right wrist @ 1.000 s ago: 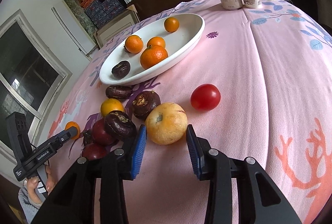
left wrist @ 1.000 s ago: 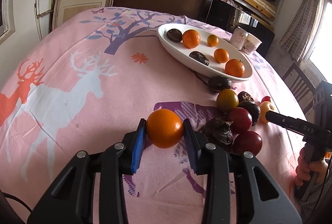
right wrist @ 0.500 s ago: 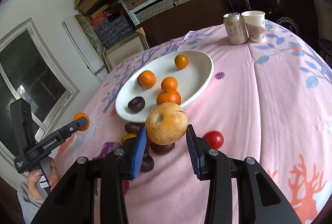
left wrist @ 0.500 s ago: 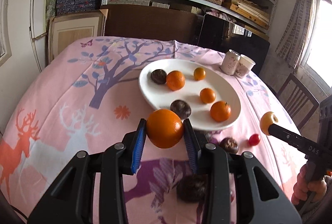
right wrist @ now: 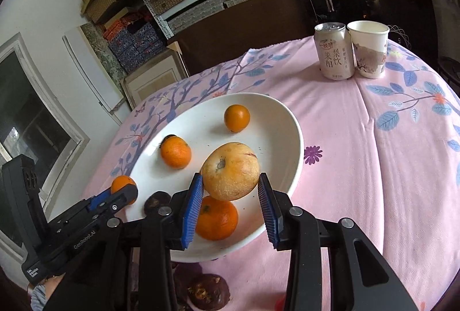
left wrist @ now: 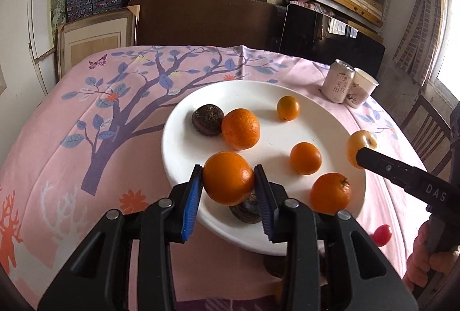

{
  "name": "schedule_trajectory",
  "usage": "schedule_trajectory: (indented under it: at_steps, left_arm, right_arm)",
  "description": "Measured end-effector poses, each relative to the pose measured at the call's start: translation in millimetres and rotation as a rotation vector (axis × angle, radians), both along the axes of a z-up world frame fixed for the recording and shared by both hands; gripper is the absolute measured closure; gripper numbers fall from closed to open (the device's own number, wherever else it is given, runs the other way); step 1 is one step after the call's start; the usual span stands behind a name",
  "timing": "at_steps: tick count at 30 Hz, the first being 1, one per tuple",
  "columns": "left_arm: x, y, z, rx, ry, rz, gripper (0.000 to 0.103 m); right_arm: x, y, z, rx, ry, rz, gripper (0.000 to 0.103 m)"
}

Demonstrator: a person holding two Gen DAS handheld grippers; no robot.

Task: Organize fruits
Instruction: 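Lower the orange and the yellow apple onto the plate and open both tools, then move both open tools back toward the remaining fruit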

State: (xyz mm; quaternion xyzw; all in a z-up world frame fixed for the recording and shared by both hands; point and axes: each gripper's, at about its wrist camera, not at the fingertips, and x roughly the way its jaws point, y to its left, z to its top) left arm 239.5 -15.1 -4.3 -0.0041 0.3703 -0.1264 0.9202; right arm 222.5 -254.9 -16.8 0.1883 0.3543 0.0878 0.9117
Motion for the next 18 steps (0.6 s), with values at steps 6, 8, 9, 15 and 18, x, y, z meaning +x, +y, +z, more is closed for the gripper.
schedule_trajectory:
  at_steps: [6,8,9,15,18]
  left_arm:
    - [8,6,-12,0.003,0.008,0.019,0.059]
    - [2,4,-8,0.017,-0.021,0.023,0.042]
    - [-3,2,-6,0.036,-0.043,0.032,0.036]
    - [-34,0,1,0.078,-0.1,0.03,0.025]
    - [-49,2,-2,0.072,-0.09,0.019,0.024]
  right_arm:
    - [4,16,-4,-0.128,-0.038,-0.011,0.04]
    - [-2,20,1,-0.17,-0.067,-0.011,0.04]
    - [-5,21,3,-0.182,-0.08,-0.012,0.04]
    - [-36,35,14,-0.304,-0.151,-0.012,0.04]
    - [-54,44,17,-0.366,-0.185,-0.001,0.037]
